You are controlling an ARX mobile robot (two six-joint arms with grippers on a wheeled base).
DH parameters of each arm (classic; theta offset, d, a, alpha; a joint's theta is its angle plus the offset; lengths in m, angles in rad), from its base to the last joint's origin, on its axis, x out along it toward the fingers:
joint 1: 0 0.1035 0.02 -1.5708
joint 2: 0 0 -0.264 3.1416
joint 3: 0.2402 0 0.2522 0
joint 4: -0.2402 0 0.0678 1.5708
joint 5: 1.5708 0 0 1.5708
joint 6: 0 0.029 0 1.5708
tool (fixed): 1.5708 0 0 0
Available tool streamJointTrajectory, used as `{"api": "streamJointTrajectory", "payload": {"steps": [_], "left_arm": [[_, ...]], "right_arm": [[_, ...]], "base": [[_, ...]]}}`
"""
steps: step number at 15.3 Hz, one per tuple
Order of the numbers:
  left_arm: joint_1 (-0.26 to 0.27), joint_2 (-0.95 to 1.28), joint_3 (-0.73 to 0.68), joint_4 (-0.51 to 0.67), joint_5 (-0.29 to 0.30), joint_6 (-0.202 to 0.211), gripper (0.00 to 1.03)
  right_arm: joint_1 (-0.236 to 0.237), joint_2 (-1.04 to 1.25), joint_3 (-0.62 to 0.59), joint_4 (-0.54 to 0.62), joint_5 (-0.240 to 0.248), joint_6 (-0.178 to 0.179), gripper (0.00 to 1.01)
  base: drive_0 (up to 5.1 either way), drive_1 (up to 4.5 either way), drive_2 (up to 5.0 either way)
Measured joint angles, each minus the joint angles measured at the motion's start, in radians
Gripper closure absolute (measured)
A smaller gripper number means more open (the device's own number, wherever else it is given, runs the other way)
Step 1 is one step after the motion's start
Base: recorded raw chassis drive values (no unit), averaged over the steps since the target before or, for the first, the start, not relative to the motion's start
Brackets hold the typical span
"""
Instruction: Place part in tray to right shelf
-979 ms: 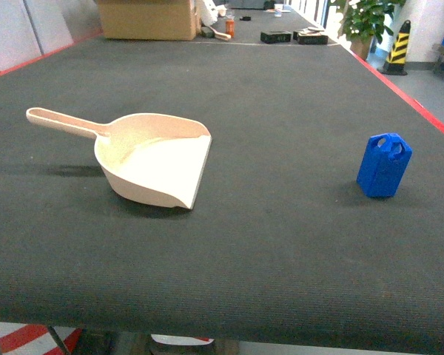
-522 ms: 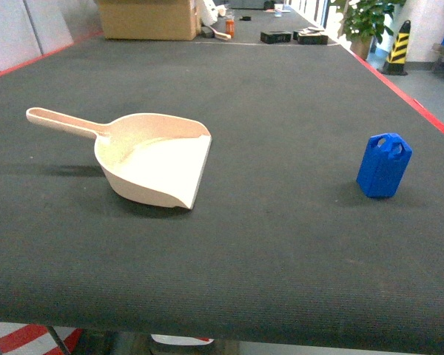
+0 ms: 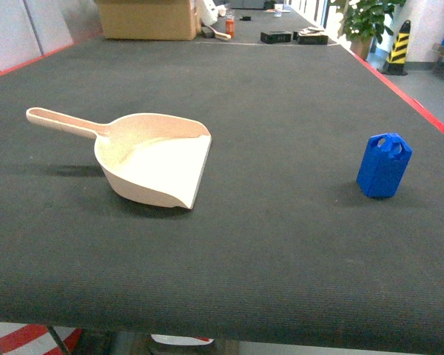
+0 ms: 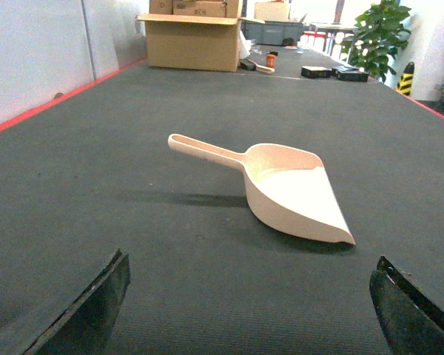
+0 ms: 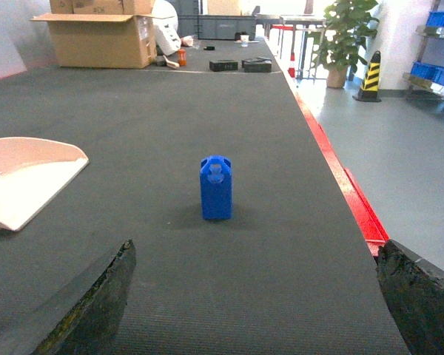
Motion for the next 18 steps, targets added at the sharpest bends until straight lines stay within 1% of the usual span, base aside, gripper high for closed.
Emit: {"api": "streamJointTrajectory", "payload": {"steps": [18], "left_arm": [[0.0,0.0,0.0,0.0,0.0,0.0,0.05]], "right_arm": [[0.0,0.0,0.0,0.0,0.0,0.0,0.03]], "base": [[0.0,0.0,0.0]]}}
